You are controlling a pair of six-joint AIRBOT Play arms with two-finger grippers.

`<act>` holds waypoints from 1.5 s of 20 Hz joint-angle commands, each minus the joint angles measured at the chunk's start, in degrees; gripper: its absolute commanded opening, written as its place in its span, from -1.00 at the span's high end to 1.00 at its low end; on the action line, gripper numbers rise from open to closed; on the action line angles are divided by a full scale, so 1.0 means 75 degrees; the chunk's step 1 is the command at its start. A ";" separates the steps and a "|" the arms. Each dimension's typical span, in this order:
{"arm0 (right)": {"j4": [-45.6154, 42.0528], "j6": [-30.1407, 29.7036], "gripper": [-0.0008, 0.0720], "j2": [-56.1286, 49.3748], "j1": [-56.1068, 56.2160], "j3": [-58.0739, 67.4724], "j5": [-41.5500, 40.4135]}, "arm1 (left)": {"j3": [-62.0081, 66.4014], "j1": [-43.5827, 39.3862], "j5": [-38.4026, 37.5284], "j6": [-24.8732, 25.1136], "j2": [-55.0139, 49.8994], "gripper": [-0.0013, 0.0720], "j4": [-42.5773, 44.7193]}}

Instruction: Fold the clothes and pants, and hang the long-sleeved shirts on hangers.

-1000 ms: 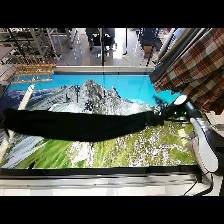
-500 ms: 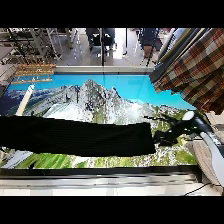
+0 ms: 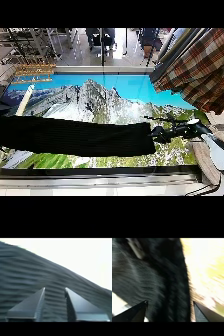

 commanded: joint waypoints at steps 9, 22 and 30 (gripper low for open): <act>-0.4532 0.3118 0.85 0.1023 0.0647 0.1367 -0.0892 | -0.0242 -0.3611 -0.1670 -0.0341 0.0020 0.91 0.1311; -0.4351 0.4928 0.85 0.2430 0.4025 0.3156 0.0076 | -0.3488 -0.7405 0.1649 -0.0504 -0.1201 0.91 0.1533; -0.3794 0.6161 0.84 0.0050 0.8480 0.3165 -0.3628 | -0.2903 -0.4992 0.0953 -0.0090 0.2066 0.91 0.1478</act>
